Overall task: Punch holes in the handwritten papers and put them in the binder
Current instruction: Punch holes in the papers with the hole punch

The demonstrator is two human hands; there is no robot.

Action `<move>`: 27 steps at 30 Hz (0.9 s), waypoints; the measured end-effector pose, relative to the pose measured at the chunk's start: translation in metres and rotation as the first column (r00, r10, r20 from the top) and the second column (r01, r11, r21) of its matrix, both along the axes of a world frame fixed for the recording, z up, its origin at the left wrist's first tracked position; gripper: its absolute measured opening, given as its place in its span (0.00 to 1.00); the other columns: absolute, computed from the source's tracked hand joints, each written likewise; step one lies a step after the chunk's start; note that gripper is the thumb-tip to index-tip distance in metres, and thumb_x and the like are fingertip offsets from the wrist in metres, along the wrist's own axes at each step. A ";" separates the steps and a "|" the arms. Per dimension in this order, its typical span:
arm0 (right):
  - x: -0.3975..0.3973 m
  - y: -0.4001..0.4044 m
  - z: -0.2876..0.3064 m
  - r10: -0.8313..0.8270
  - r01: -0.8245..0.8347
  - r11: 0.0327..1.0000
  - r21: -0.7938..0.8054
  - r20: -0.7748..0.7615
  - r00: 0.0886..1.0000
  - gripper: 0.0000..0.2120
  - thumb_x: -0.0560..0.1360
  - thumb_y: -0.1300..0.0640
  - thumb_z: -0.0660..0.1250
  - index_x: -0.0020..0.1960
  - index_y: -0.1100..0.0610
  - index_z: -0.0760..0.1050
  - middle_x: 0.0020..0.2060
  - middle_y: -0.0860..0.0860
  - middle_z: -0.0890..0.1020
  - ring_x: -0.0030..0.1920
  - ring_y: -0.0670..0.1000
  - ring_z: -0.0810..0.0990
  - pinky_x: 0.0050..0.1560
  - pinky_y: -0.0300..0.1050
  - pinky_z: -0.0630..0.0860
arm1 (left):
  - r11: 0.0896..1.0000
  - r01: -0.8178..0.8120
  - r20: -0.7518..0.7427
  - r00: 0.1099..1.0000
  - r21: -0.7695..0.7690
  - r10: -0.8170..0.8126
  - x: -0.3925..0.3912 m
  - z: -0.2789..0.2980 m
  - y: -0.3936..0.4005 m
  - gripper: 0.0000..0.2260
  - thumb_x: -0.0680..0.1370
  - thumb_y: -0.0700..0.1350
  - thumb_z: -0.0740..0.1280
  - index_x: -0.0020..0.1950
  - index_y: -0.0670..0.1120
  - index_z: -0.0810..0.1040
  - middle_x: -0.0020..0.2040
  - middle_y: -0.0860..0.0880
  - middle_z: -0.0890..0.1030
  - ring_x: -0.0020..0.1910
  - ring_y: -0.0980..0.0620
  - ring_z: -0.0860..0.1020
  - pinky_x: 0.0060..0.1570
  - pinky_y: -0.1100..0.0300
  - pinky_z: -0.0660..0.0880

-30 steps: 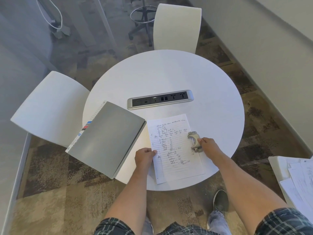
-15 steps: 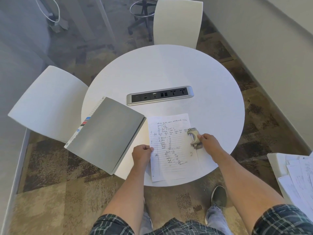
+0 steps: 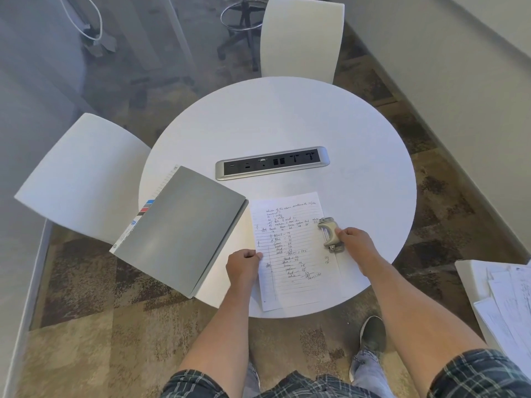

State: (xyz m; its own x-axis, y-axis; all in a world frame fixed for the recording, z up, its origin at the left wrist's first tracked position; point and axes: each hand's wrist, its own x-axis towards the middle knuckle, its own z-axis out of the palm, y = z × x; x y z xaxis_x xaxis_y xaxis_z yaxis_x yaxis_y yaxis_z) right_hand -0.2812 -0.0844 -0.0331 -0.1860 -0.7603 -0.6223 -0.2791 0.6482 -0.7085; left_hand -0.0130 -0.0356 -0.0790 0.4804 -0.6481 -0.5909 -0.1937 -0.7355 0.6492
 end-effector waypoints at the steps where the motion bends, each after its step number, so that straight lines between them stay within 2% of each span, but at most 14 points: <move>1: -0.001 0.000 -0.002 -0.008 0.008 1.000 -0.008 0.001 1.000 0.18 0.83 0.57 0.64 0.35 0.58 0.67 0.30 0.49 0.72 0.23 0.41 0.71 0.25 0.32 0.62 | 1.000 0.002 0.003 1.000 0.003 -0.002 0.000 0.000 0.000 0.06 0.75 0.44 0.75 0.38 0.46 0.84 0.40 0.51 0.86 0.44 0.48 0.83 0.51 0.55 0.81; 3: 0.000 -0.001 -0.005 -0.025 0.025 1.000 -0.019 -0.005 1.000 0.18 0.83 0.56 0.65 0.35 0.58 0.69 0.31 0.49 0.72 0.30 0.48 0.69 0.30 0.38 0.63 | 1.000 0.000 0.010 1.000 0.005 0.000 -0.001 0.001 0.000 0.07 0.75 0.44 0.75 0.37 0.47 0.83 0.39 0.51 0.86 0.43 0.48 0.83 0.49 0.55 0.80; 6: 0.002 0.000 -0.008 -0.038 0.038 0.999 -0.015 0.001 0.999 0.19 0.83 0.56 0.64 0.34 0.57 0.70 0.31 0.50 0.72 0.33 0.50 0.66 0.33 0.43 0.60 | 1.000 -0.025 0.013 1.000 0.003 0.025 -0.002 0.002 0.000 0.09 0.76 0.43 0.75 0.36 0.47 0.81 0.38 0.51 0.85 0.40 0.49 0.81 0.44 0.58 0.76; 8: 0.003 0.001 -0.008 -0.045 0.045 0.999 -0.030 0.005 0.999 0.18 0.83 0.57 0.64 0.35 0.57 0.71 0.31 0.49 0.73 0.33 0.49 0.67 0.33 0.42 0.61 | 0.999 -0.032 0.006 0.999 0.004 0.032 -0.003 0.003 0.000 0.09 0.76 0.43 0.74 0.36 0.47 0.81 0.39 0.51 0.85 0.40 0.50 0.81 0.43 0.59 0.74; 12: 0.003 0.002 -0.010 -0.078 0.080 0.996 -0.039 0.054 0.995 0.11 0.83 0.56 0.66 0.43 0.60 0.77 0.35 0.50 0.79 0.35 0.47 0.74 0.36 0.41 0.66 | 1.000 0.004 0.014 1.000 -0.002 -0.004 -0.003 0.005 0.000 0.09 0.76 0.43 0.74 0.36 0.47 0.81 0.37 0.53 0.84 0.39 0.51 0.81 0.40 0.60 0.73; 17: -0.002 0.001 -0.020 -0.090 0.093 0.995 -0.038 0.065 0.994 0.17 0.80 0.49 0.70 0.43 0.63 0.81 0.35 0.50 0.80 0.38 0.48 0.73 0.40 0.44 0.66 | 1.000 0.018 0.021 1.000 -0.010 -0.018 -0.005 0.009 0.001 0.09 0.77 0.43 0.74 0.36 0.49 0.81 0.37 0.55 0.83 0.38 0.54 0.80 0.36 0.62 0.71; 21: -0.005 -0.003 -0.023 -0.112 0.115 0.992 -0.041 0.085 0.990 0.16 0.78 0.49 0.74 0.44 0.63 0.82 0.37 0.50 0.82 0.40 0.46 0.76 0.43 0.44 0.69 | 1.000 0.019 0.040 0.999 0.006 -0.019 -0.004 0.011 -0.002 0.06 0.76 0.44 0.75 0.41 0.49 0.79 0.39 0.54 0.83 0.40 0.52 0.80 0.35 0.62 0.71; 27: -0.008 -0.005 -0.033 -0.082 0.085 0.995 -0.053 0.043 0.996 0.15 0.76 0.48 0.74 0.40 0.59 0.77 0.36 0.50 0.78 0.37 0.49 0.72 0.40 0.44 0.66 | 0.999 0.036 0.050 0.998 0.021 -0.037 -0.001 0.010 -0.004 0.06 0.75 0.45 0.76 0.44 0.47 0.79 0.40 0.52 0.84 0.43 0.50 0.83 0.37 0.60 0.72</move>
